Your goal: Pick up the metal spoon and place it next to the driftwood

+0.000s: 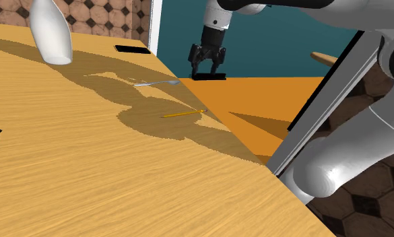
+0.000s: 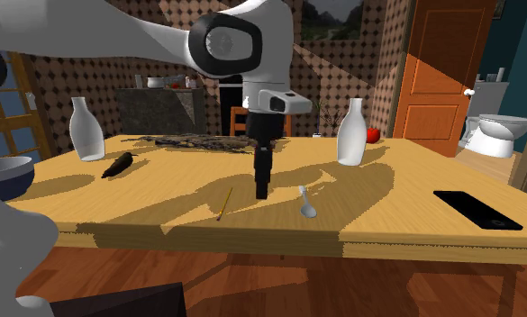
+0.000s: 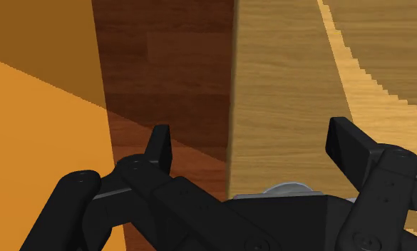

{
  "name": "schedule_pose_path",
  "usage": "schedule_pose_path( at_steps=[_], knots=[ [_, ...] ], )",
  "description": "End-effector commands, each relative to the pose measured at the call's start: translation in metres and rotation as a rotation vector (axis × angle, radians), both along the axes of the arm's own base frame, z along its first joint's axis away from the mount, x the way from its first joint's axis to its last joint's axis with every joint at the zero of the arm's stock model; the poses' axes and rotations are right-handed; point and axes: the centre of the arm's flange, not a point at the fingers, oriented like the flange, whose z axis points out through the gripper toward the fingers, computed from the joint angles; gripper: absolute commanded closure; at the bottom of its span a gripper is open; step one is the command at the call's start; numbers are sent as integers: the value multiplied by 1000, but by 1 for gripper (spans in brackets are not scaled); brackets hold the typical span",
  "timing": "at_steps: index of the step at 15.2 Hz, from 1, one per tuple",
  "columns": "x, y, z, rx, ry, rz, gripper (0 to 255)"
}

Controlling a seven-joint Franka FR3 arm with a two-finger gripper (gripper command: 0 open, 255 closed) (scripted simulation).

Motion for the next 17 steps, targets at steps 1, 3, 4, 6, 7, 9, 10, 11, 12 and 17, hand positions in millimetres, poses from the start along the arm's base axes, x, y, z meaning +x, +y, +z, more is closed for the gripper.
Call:
schedule_pose_path(
  at_steps=[1,3,4,6,7,9,10,11,12,17],
  knots=[
    [29,6,-14,16,22,-20,0],
    [57,9,-23,32,43,-39,0],
    [70,11,-28,39,53,-48,0],
    [97,14,-38,55,74,-67,0],
    [110,15,-44,63,84,-76,0],
    [125,17,-50,72,96,-87,0],
    [125,17,-55,72,96,-87,0],
    [124,18,-60,72,96,-87,0],
    [123,18,-65,72,96,-87,0],
    [120,20,-89,72,96,-87,0]
  ],
)
